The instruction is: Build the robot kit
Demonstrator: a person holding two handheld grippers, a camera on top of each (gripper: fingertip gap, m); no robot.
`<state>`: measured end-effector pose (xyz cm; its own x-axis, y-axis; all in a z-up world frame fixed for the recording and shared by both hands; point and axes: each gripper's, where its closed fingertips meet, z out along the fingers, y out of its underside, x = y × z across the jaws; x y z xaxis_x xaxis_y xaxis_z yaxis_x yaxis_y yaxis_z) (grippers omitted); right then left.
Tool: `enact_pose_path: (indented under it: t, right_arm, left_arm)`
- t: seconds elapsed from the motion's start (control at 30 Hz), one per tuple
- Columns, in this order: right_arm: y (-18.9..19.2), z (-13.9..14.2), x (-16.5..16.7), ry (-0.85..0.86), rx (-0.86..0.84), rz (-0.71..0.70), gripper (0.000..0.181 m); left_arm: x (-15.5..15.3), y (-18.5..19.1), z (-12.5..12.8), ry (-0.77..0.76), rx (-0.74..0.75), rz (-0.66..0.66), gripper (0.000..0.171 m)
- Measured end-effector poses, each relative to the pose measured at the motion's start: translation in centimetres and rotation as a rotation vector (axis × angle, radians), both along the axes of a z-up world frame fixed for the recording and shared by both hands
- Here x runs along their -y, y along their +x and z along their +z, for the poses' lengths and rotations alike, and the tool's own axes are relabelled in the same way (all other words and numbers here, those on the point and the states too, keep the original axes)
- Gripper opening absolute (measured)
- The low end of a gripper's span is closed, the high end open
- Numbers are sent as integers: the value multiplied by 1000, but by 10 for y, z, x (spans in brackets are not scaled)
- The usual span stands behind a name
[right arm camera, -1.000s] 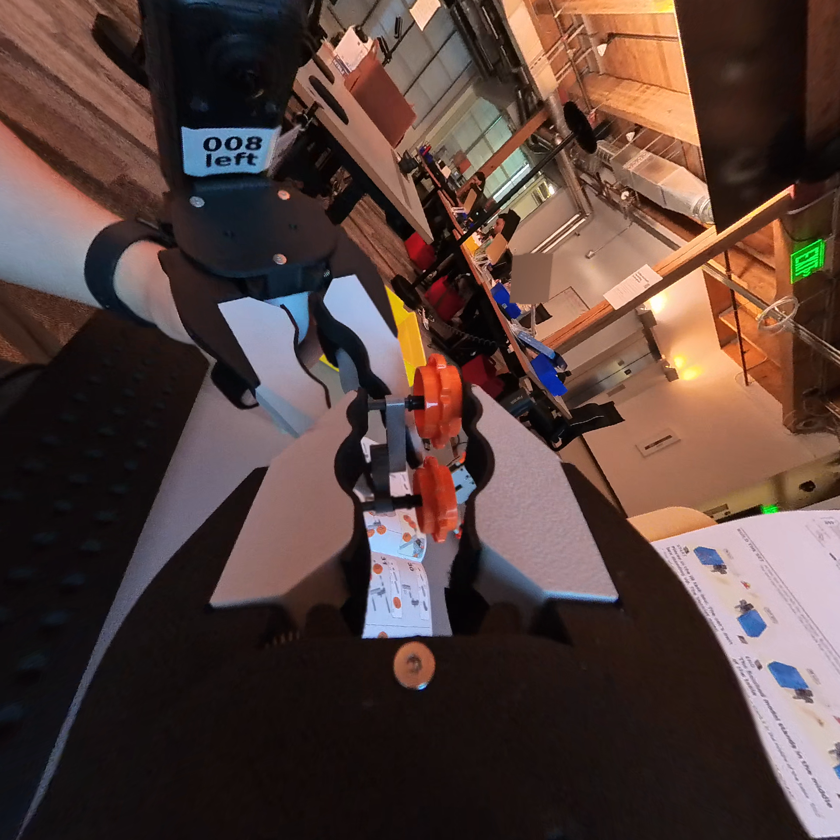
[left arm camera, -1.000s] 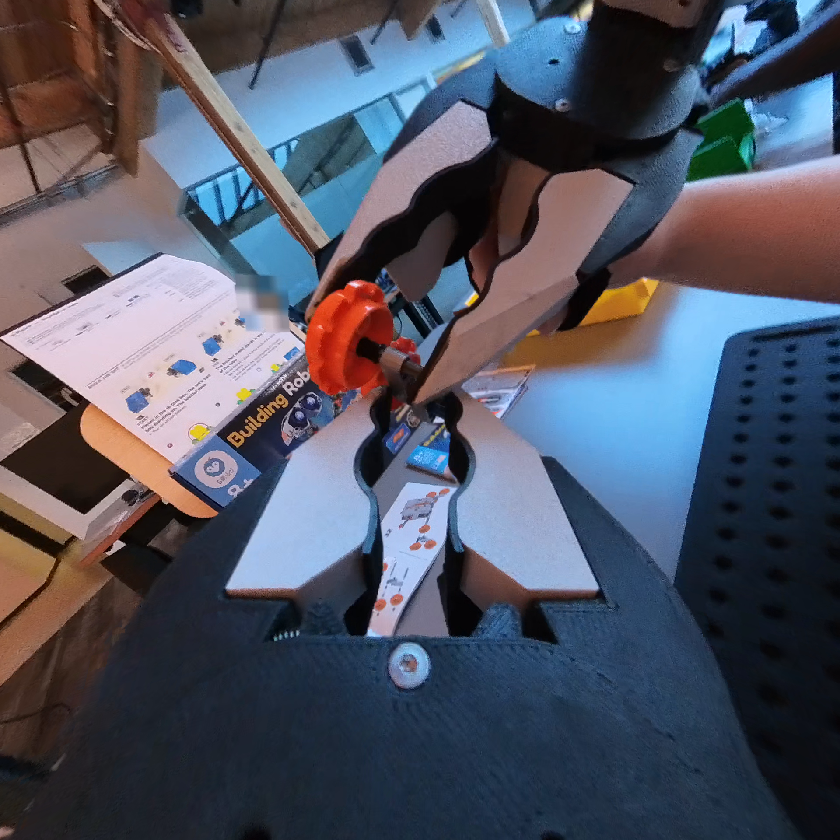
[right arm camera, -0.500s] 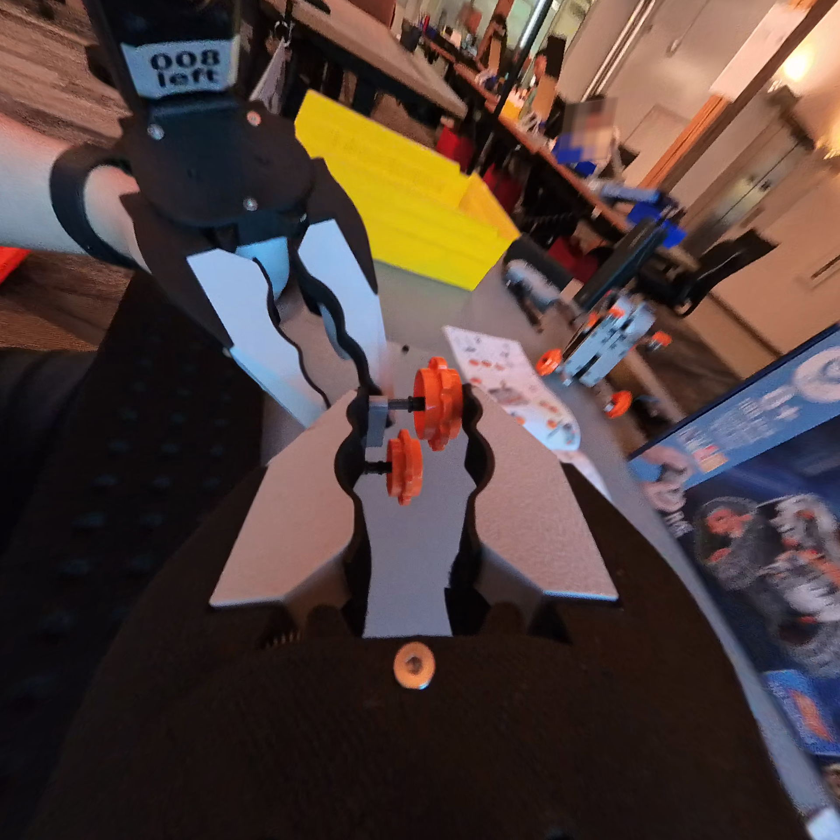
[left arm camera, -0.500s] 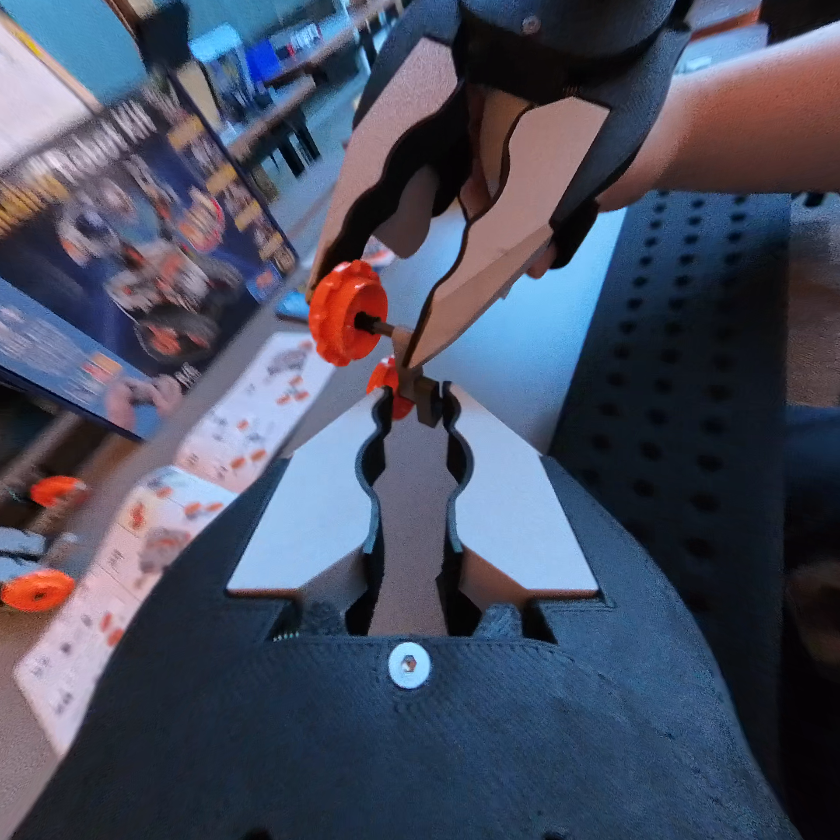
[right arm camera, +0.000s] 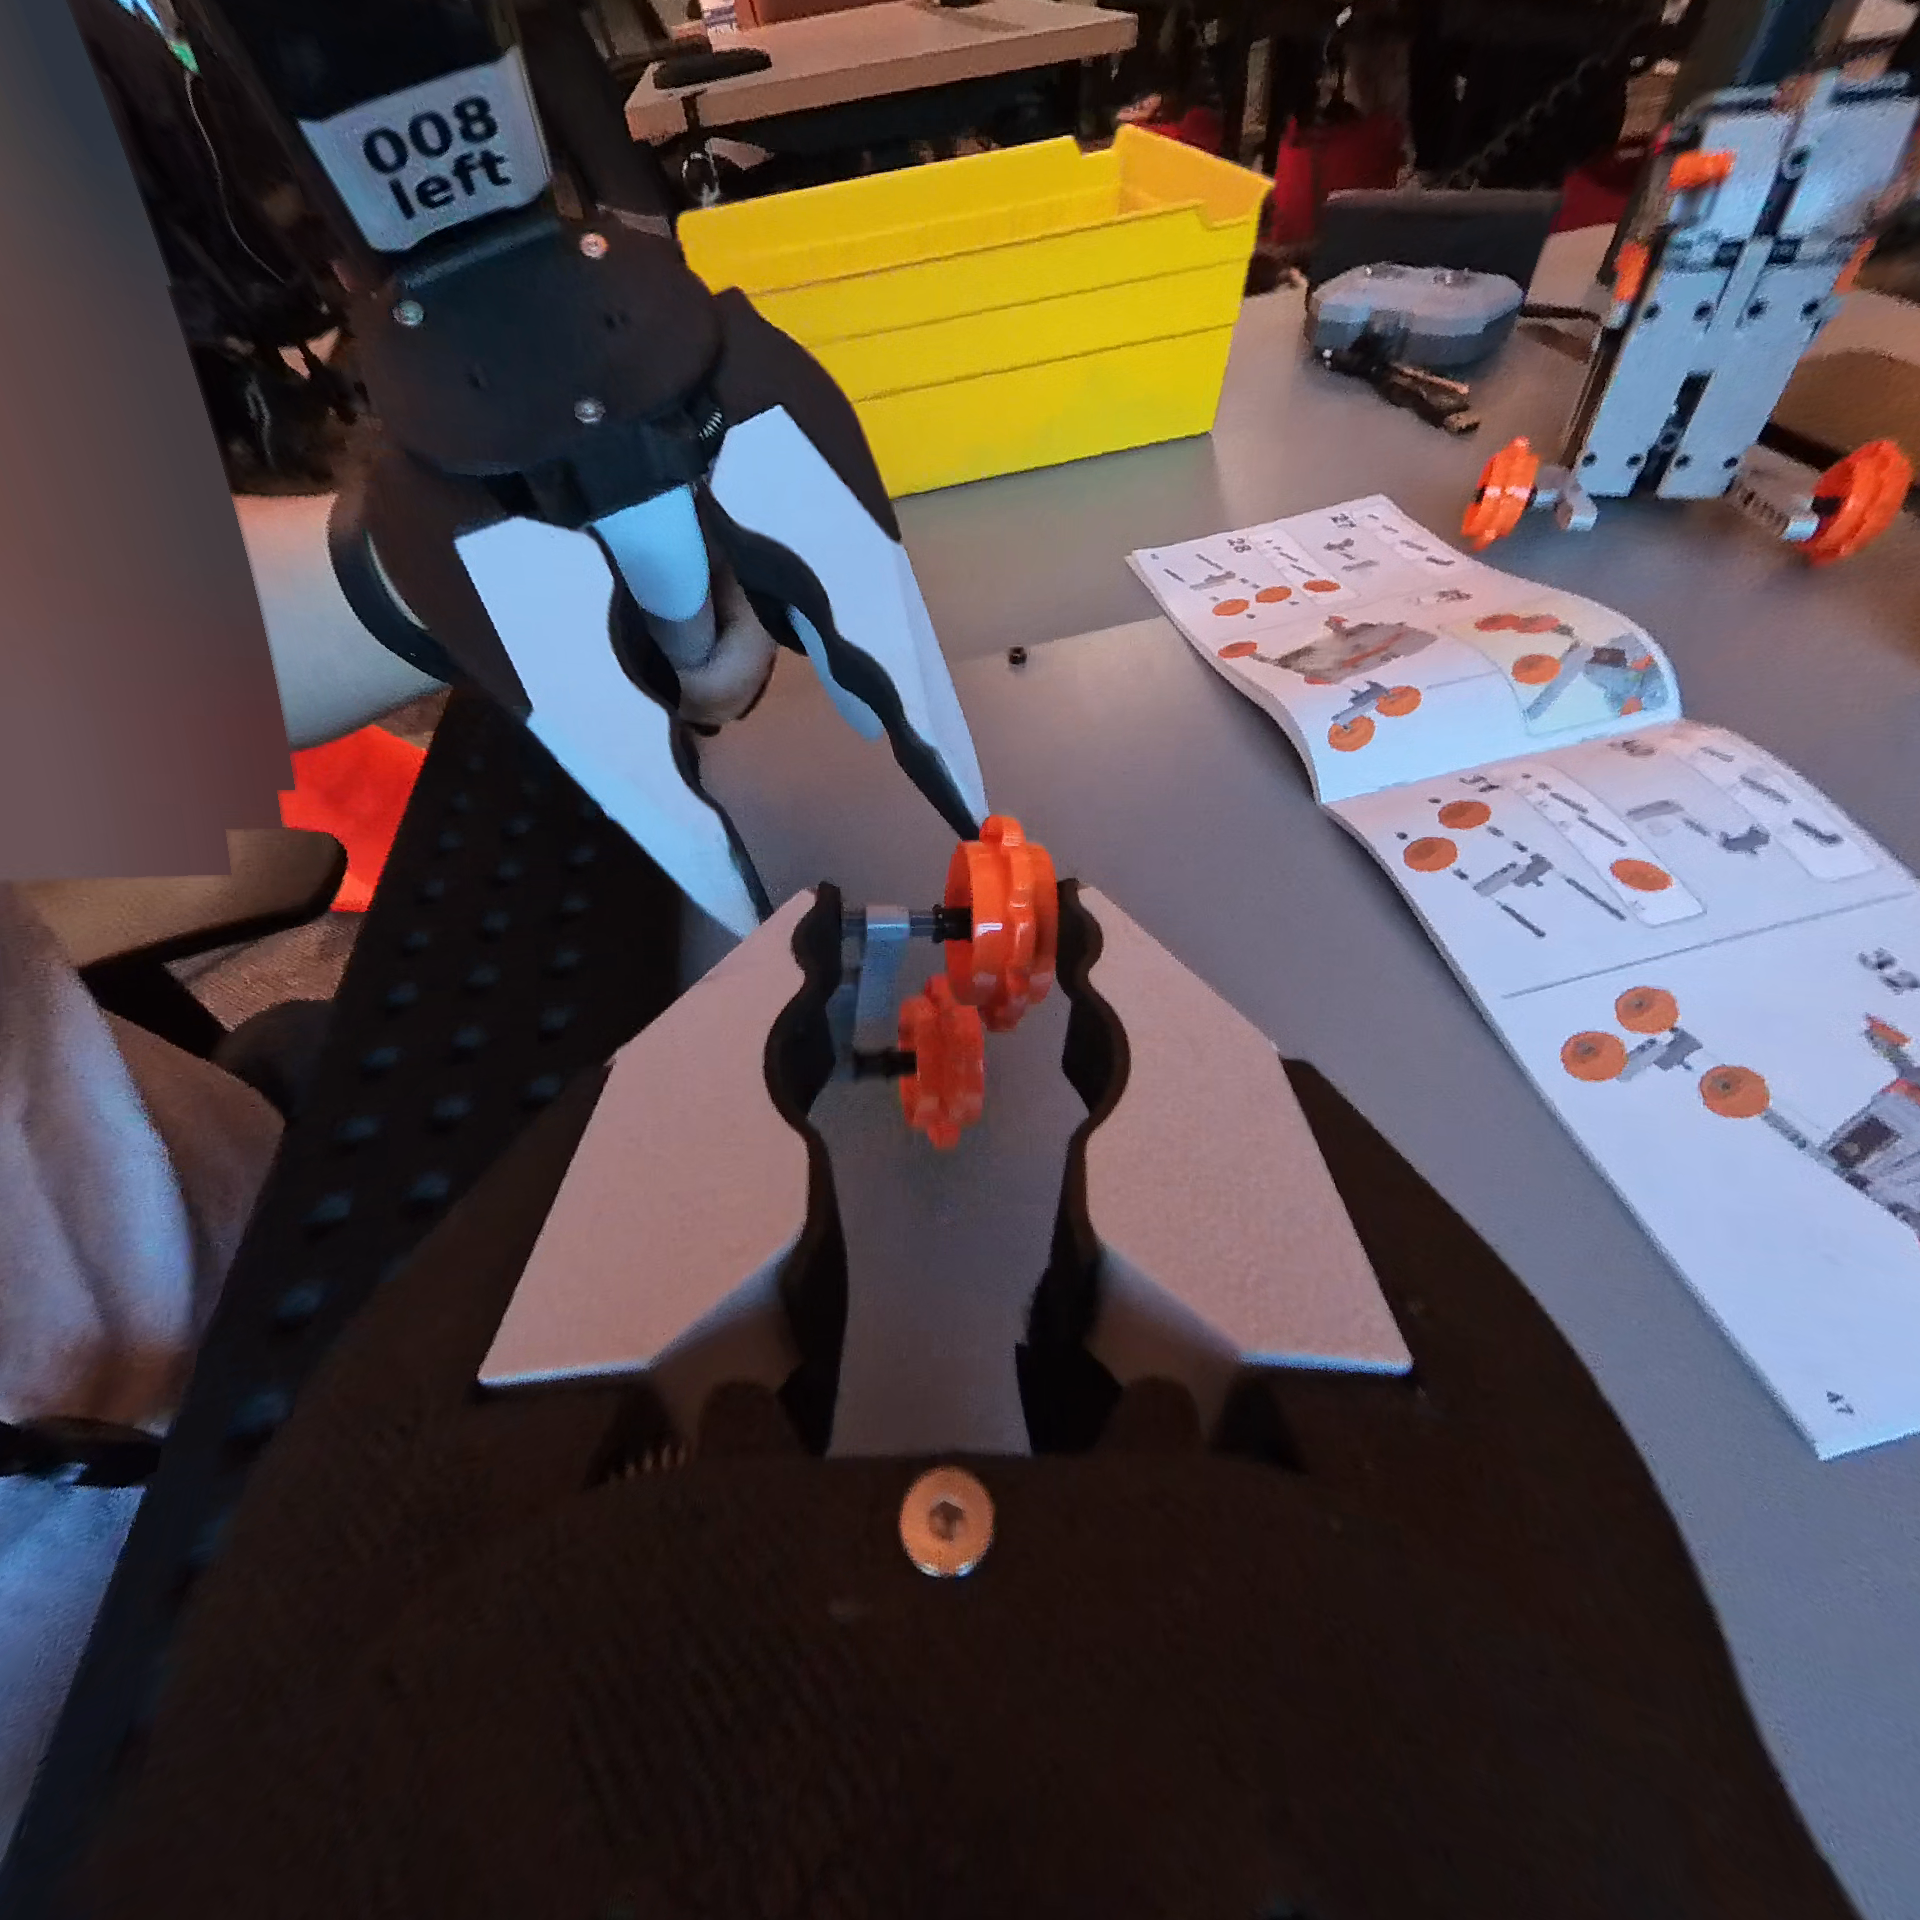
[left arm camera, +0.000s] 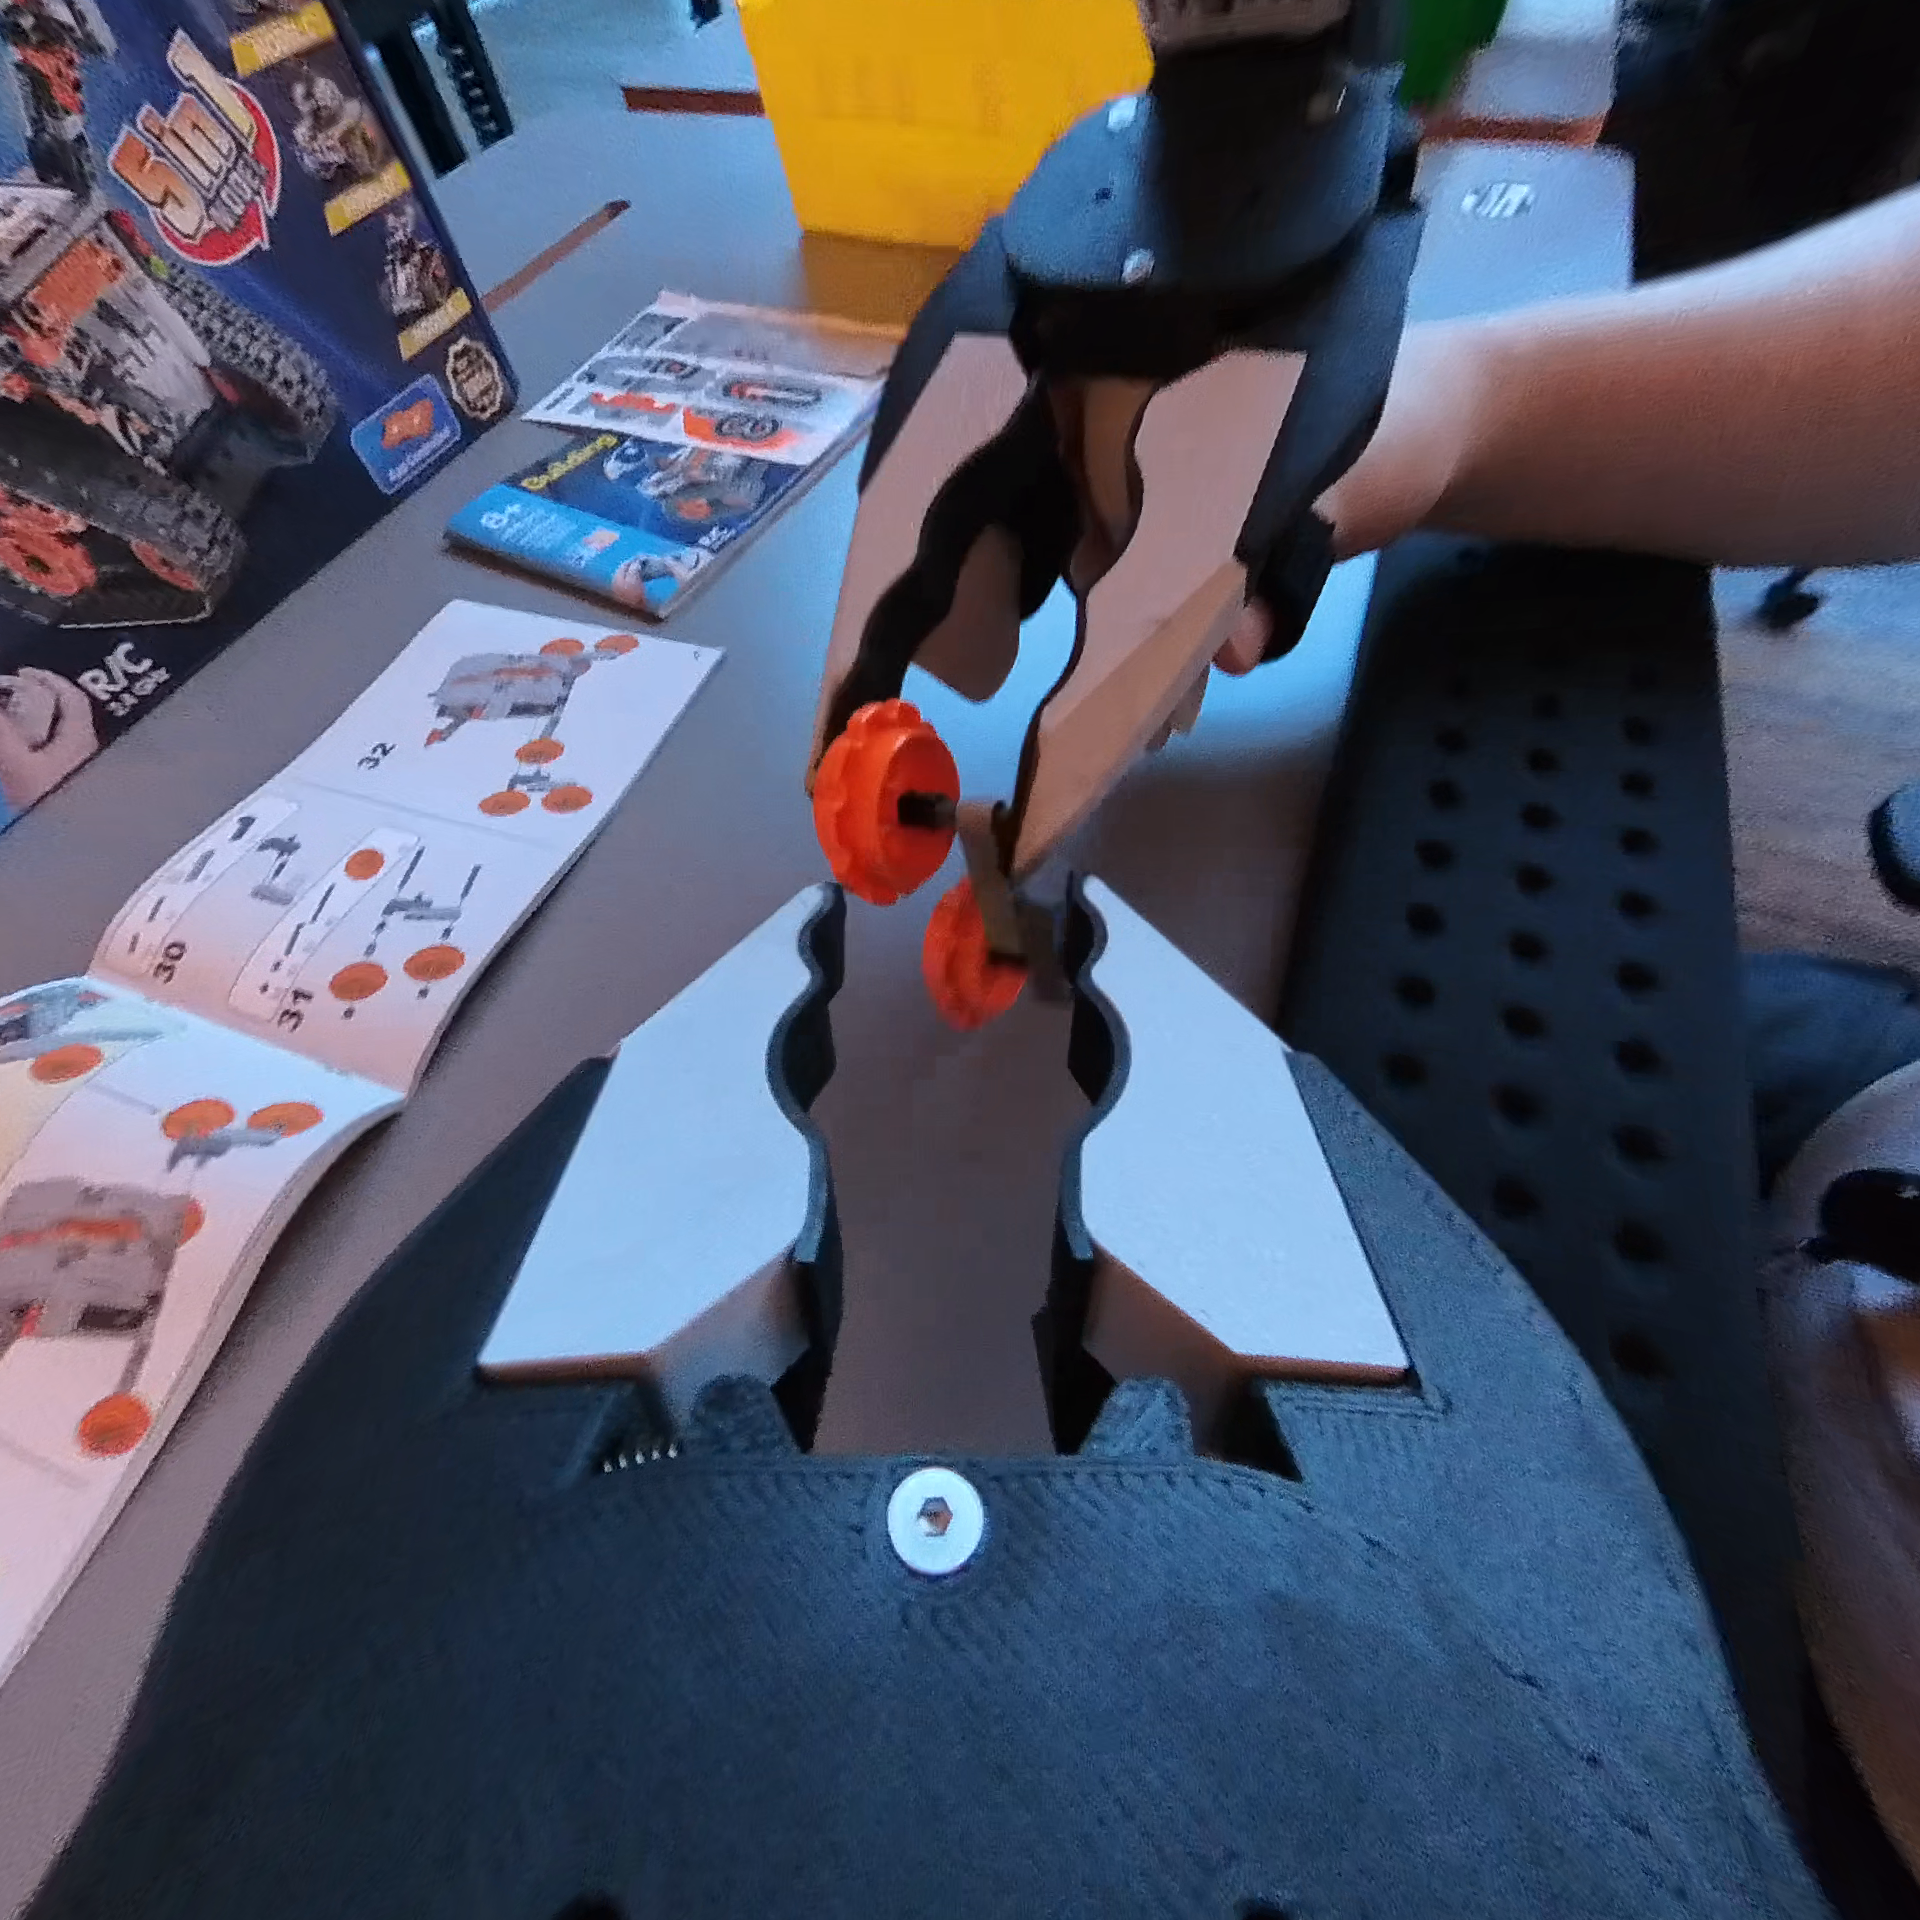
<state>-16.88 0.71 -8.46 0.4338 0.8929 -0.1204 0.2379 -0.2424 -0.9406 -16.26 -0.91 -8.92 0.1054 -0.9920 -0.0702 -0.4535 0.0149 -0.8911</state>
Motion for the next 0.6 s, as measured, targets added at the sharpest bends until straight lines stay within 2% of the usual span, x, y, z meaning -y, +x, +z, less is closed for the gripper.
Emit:
enact_pose_path:
  t: [0.13,0.23,0.4,0.53,0.6]
  right_arm:
    - [5,-10,-8,-181,-88,0,40]
    - [12,-14,-16,-237,-138,-20,40]
    - [21,-19,-28,-245,-128,-43,40]
    - [20,-17,-26,-186,-114,-20,40]
    - [19,-15,-23,-97,-88,-4,41]
  left_arm:
    - [-13,9,-17,-120,-37,-26,41]
    - [-13,15,-28,-243,-45,-74,41]
    - [-13,23,-31,-443,-62,-154,26]
    - [-8,25,-32,-464,-75,-212,24]
    - [-1,24,-29,-425,-51,-249,15]
